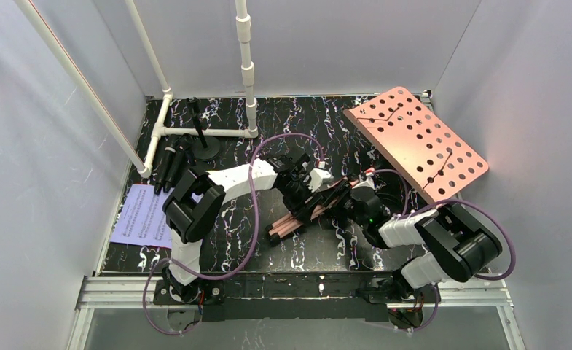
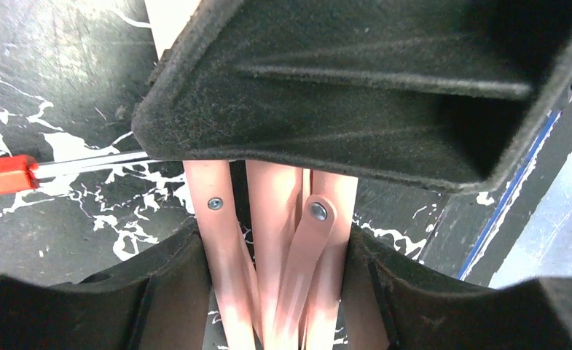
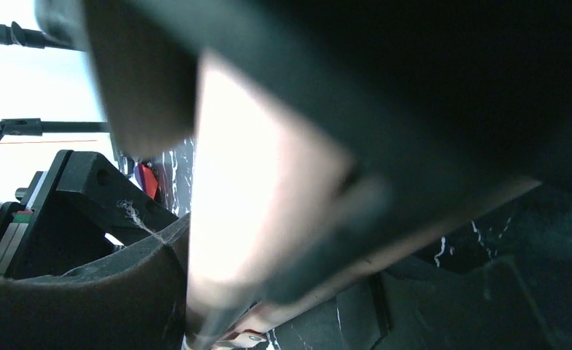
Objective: Pack up the instrument practice props
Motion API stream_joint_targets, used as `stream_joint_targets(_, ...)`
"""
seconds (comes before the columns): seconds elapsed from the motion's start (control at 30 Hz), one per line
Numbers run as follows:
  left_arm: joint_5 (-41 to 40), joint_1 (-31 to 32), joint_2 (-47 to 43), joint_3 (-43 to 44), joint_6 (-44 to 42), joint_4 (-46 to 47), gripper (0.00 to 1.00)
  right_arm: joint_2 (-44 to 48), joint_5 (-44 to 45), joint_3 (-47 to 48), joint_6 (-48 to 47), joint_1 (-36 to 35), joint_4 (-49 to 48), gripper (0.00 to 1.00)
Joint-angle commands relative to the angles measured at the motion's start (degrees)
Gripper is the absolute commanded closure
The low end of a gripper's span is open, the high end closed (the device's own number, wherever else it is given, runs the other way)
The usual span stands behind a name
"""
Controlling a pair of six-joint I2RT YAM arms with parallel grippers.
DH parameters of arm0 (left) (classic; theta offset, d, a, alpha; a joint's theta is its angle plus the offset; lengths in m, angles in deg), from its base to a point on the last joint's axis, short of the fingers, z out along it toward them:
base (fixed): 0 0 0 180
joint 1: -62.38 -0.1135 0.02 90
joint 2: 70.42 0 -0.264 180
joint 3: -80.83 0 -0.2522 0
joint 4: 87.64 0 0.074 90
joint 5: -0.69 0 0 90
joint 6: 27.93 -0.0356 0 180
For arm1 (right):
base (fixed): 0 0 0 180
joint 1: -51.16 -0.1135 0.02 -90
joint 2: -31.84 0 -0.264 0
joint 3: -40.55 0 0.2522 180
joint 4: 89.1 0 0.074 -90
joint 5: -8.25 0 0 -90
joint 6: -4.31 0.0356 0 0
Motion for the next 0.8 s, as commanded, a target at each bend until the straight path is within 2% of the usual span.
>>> stream_joint_targets(0.0, -3.7, -3.1, -2.7, 2.3, -8.6, -15.5, 1.00, -0.7, 14.8, -1.2, -11.2, -0.9, 8.6, 0.99)
stream_joint_targets(0.2, -6.2, -3.4, -4.0, 2.7, -9.6, -17.9, 1.00, -0.3, 22.7, 0.2, -4.2, -6.7, 12.8, 0.99)
stream_joint_targets(0.63, -11.5, -5.3, -3.0, 5.9, -14.3, -27.9, 1.00, -11.0, 24.1, 4.9, 10.7, -15.6, 14.9, 0.99)
stream_joint_targets(0.77, -11.0, -5.3, -3.1, 4.3, -14.0, -26.0, 0.95, -13.8, 23.2, 4.1, 13.7, -16.6, 12.7, 0.90)
